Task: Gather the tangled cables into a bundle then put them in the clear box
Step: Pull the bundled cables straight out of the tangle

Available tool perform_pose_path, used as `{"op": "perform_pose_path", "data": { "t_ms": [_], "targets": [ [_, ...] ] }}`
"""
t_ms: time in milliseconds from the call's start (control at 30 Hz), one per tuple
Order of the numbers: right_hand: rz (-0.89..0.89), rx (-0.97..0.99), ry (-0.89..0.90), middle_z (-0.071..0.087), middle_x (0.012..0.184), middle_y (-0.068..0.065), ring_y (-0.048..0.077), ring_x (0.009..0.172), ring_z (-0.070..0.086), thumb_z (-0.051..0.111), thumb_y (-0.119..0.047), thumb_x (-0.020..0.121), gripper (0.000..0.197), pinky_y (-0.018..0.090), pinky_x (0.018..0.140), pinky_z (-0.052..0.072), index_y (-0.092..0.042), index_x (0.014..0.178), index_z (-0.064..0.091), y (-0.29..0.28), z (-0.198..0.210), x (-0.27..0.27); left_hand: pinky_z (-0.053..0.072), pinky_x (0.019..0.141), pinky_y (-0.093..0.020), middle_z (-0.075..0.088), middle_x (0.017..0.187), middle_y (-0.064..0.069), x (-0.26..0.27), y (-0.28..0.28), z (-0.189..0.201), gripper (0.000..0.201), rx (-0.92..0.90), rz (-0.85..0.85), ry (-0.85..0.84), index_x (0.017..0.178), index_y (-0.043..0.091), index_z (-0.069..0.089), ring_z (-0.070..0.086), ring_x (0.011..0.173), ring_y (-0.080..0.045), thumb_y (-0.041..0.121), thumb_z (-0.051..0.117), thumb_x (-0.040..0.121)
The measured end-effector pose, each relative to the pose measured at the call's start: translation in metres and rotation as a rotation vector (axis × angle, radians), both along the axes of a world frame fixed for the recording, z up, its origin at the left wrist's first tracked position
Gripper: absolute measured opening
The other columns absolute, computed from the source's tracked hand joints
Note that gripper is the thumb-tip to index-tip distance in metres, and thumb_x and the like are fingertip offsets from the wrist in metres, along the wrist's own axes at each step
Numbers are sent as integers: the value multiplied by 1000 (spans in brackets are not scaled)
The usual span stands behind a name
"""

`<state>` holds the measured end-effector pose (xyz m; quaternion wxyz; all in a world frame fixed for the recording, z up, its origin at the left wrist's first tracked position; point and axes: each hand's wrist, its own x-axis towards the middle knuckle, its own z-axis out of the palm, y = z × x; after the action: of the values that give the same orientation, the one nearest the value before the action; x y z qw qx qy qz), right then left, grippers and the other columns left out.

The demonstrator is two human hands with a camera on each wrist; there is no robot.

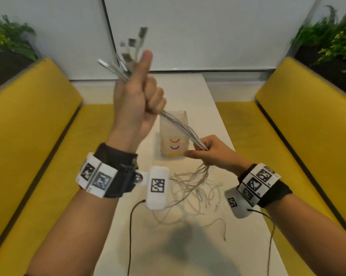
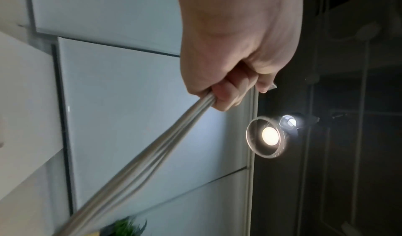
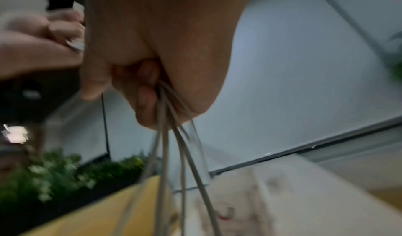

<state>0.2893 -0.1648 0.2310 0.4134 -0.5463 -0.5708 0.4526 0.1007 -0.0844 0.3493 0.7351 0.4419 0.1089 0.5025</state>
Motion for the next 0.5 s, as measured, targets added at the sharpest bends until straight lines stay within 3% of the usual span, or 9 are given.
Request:
{"op": "perform_pose_path", "data": {
  "t_ms": [167,333,433,500],
  "targets": [
    [-151,-73,-251,39,47,-1,18,46,41,78,-30,81,48,29,49,38,-20,51,43,6,-30,42,14,37,-22,13,44,6,-20,16,11,50,-2,188,-36,58,24,29,10,37,-9,27,53,101],
    [-193,-196,-309,39,54,4,20,52,34,79,-49,73,46,34,53,28,-21,54,48,-7,-66,78,15,38,-24,13,43,6,-52,34,28,52,-4,328,-108,56,26,27,9,39,-10,31,51,102],
    [-225,-204,-372,45,54,0,15,51,43,78,-53,73,44,32,54,35,-22,55,51,-10,-73,90,16,37,-23,14,42,7,-63,42,30,53,17,377,-151,56,25,25,10,37,-8,30,48,103],
    [-261,-225,-401,47,57,2,12,53,46,76,-50,77,45,30,55,37,-16,60,53,-14,-78,99,18,36,-22,15,42,8,-72,48,32,52,47,375,-197,59,25,20,12,35,-7,29,42,106]
  ]
}}
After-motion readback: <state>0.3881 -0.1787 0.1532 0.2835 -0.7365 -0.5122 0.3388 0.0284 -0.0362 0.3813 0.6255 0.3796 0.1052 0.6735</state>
